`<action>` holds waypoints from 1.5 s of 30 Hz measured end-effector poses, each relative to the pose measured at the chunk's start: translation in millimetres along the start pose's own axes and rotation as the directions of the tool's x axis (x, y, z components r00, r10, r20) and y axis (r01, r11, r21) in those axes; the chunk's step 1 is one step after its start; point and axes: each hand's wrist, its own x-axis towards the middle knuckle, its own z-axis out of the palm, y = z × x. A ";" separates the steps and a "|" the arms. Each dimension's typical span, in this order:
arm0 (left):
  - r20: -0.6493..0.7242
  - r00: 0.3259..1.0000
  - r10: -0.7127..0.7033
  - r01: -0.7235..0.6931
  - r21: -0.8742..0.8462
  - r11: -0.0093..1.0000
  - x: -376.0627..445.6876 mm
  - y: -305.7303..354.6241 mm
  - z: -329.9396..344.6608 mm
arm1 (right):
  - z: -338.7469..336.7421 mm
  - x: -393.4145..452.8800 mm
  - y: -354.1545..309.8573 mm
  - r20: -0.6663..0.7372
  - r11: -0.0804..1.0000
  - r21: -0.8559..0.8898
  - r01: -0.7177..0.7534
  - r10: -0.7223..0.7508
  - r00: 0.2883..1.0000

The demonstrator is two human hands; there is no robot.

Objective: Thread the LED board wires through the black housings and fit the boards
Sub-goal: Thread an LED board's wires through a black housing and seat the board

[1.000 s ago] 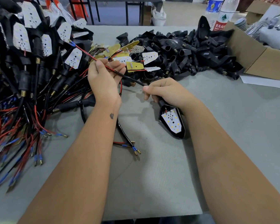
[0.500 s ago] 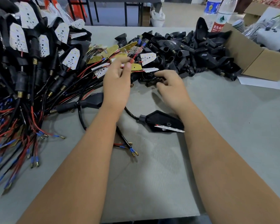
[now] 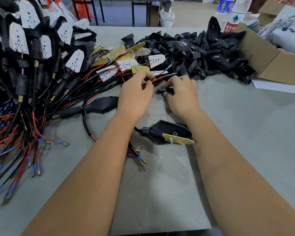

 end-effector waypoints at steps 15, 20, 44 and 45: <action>-0.016 0.994 -0.104 0.102 -0.091 0.991 4.8 -0.3 -1.3 | -17.4 -3.9 -14.7 0.120 0.311 0.924 -0.221 0.312 0.942; -0.008 0.991 -0.132 0.125 -0.276 0.953 6.8 1.5 -4.1 | -20.6 2.3 -9.7 0.283 -0.105 0.959 -0.263 0.341 0.897; 0.058 0.984 -0.166 0.176 -0.365 0.914 5.6 8.2 -2.8 | -18.4 -6.8 -22.8 0.301 0.213 0.924 -0.316 0.099 0.948; 0.060 0.982 -0.178 0.187 -0.360 0.914 5.6 8.6 -2.7 | -18.1 -7.2 -23.0 0.294 0.239 0.921 -0.309 0.095 0.951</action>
